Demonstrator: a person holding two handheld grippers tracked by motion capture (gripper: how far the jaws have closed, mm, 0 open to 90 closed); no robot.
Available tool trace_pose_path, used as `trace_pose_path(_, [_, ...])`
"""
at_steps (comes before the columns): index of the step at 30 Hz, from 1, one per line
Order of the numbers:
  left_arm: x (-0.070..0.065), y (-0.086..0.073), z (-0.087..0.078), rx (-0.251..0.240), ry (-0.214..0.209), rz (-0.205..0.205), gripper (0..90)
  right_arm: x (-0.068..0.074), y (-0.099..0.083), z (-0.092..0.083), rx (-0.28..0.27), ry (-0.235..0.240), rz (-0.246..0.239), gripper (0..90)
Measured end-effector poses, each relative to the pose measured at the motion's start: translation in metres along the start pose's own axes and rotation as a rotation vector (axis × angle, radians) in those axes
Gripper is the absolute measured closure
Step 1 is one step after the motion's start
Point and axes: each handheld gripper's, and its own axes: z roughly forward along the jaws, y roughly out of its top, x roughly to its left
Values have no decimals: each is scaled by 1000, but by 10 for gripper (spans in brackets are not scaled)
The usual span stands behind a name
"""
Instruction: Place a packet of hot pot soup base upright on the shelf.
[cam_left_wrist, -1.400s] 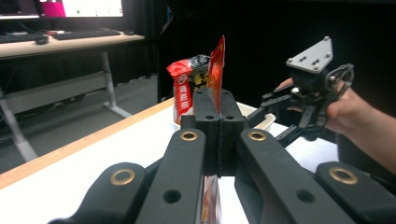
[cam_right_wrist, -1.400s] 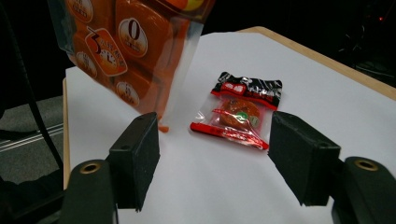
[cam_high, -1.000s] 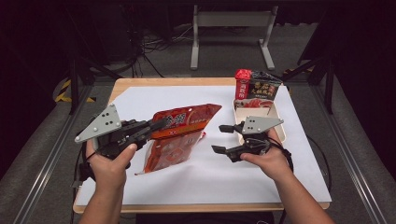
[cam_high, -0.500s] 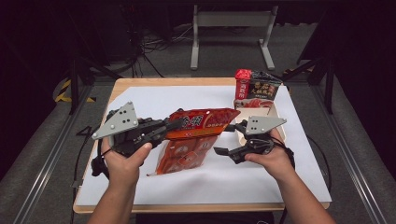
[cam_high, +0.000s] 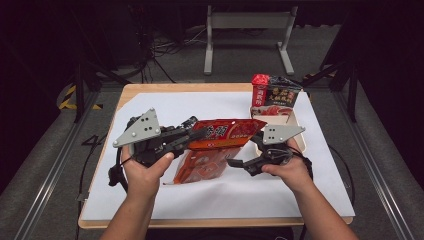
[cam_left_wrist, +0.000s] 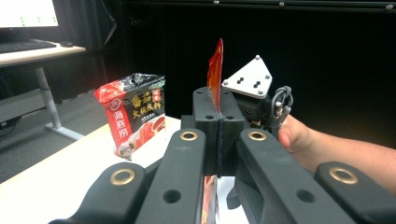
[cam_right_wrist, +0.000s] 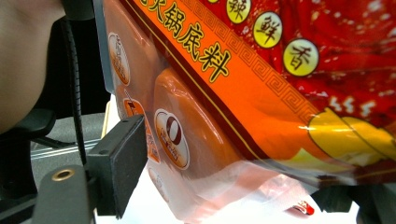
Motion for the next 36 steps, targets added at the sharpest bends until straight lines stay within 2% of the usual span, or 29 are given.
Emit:
trace_pose_path(2, [0,-1,0,-1,-1,-2,900,-2,-2,0,-7,11,4,276])
trace_pose_path(4, [0,-1,0,-1,-1,1,900,-2,-3,1,2,20,0,386])
trace_pose_path(5, [0,-1,0,-1,1,3,900,-2,-3,0,7,23,-9,406])
trace_pose_path(6, [1,-1,-2,-7,6,1,900,-1,-3,0,6,32,-6,457])
trace_pose_path(7, [1,-1,-3,-9,7,0,900,1,-2,-1,5,72,-20,577])
trace_pose_path(8, [3,-1,-5,-17,9,-4,900,3,0,-2,6,97,-32,655])
trace_pose_path(9, [3,-1,-6,-21,11,-4,900,6,3,-3,7,98,-73,677])
trace_pose_path(11, [5,-1,-8,-27,17,-5,900,12,9,-4,36,58,-131,698])
trace_pose_path(12, [5,-1,-8,-30,16,-7,900,12,11,-4,41,57,-135,701])
trace_pose_path(18, [7,-3,-9,-25,7,-15,900,14,14,-7,62,92,-103,705])
trace_pose_path(23, [11,-3,-9,-28,0,-34,898,15,19,-12,82,83,-100,707])
trace_pose_path(27, [11,-3,-8,-30,5,-35,877,15,21,-15,88,85,-90,708])
trace_pose_path(28, [10,-3,-8,-30,17,-39,851,15,22,-16,92,82,-88,708])
trace_pose_path(29, [10,-3,-8,-38,30,-42,780,14,23,-18,98,78,-88,708])
trace_pose_path(30, [11,-3,-10,-55,55,-57,649,14,26,-21,105,62,-90,709])
trace_pose_path(32, [11,-3,-10,-63,63,-64,526,13,30,-24,112,46,-91,708])
trace_pose_path(33, [12,-3,-11,-60,69,-71,526,13,30,-24,112,46,-91,708])
trace_pose_path(34, [13,-4,-11,-47,87,-69,441,11,34,-29,117,35,-91,709])
trace_pose_path(35, [13,-4,-11,-47,87,-69,419,10,36,-31,119,30,-87,709])
trace_pose_path(36, [15,-6,-11,-32,105,-71,388,9,38,-33,121,27,-84,709])
